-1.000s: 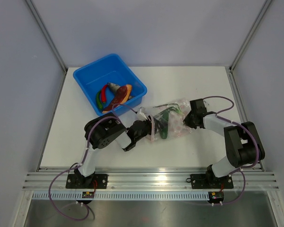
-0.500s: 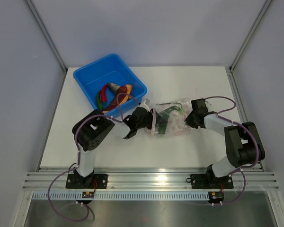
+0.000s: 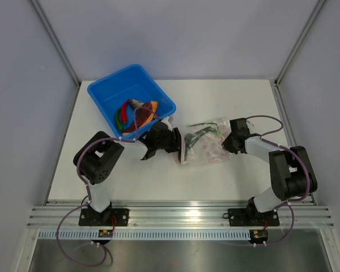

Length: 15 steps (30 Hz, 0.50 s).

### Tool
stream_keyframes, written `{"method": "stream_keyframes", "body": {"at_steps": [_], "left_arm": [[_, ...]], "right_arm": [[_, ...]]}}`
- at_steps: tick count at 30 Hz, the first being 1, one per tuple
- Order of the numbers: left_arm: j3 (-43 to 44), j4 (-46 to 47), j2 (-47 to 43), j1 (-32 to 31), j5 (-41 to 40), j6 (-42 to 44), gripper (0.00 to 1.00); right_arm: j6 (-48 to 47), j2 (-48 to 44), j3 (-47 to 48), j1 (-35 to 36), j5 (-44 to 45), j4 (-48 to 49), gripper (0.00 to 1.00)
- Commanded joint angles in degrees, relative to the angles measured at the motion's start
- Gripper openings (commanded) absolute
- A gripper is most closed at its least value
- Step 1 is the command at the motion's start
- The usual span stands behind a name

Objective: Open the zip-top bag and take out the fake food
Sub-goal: Place the fake vegetable in the bin.

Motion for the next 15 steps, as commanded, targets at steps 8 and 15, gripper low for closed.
{"method": "stream_keyframes", "body": {"at_steps": [8,15], "left_arm": [[-5.7,-2.0,-8.0,0.5,0.1,4.5,0.31],[0.9,-17.5,-11.8,0.5,-2.1,12.5,0.3]], "right_arm": [[-1.0,0.1,1.3,-0.8,-0.1,0.7,0.0],[-1.7,0.9,1.8,-0.8,-1.3,0.6,0.0]]}}
